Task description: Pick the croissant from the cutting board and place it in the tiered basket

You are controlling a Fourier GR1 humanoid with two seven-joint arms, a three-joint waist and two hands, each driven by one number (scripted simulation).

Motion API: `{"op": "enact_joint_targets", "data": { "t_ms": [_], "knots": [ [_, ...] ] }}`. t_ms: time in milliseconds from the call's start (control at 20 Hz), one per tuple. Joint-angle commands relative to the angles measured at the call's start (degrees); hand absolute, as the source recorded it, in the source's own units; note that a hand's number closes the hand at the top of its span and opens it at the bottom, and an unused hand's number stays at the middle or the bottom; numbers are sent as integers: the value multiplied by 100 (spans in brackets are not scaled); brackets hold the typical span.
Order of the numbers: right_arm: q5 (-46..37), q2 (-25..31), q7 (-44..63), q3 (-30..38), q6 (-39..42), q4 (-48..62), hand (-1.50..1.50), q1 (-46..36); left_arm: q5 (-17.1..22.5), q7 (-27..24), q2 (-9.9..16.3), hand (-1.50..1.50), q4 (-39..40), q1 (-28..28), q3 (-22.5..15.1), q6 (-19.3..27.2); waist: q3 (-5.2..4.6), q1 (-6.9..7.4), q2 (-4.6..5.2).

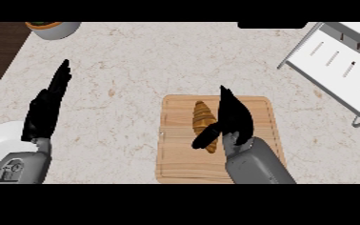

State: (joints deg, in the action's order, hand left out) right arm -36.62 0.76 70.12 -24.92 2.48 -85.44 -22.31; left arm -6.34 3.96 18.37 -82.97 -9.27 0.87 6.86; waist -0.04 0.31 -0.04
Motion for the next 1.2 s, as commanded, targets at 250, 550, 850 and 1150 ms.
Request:
{"op": "enact_joint_targets", "data": {
  "t_ms": [250, 550, 850, 1150],
  "knots": [
    [120, -72, 973, -165, -258, 294, -150, 81, -119, -35, -67, 0, 1, -59, 69, 53, 2, -21, 0],
    [338, -73, 859, -417, -607, 564, -150, 58, -35, -144, -37, 0, 21, 87, 155, -138, 2, 4, 2],
    [811, -73, 480, -450, -991, 1477, -150, -362, -290, 46, -290, 0, 43, -156, 0, 68, 4, 36, 20],
    [1514, -72, -161, -231, -231, 1656, 150, -430, -312, 152, -216, 0, -25, -120, 113, -27, 4, 0, 7]
  ]
}}
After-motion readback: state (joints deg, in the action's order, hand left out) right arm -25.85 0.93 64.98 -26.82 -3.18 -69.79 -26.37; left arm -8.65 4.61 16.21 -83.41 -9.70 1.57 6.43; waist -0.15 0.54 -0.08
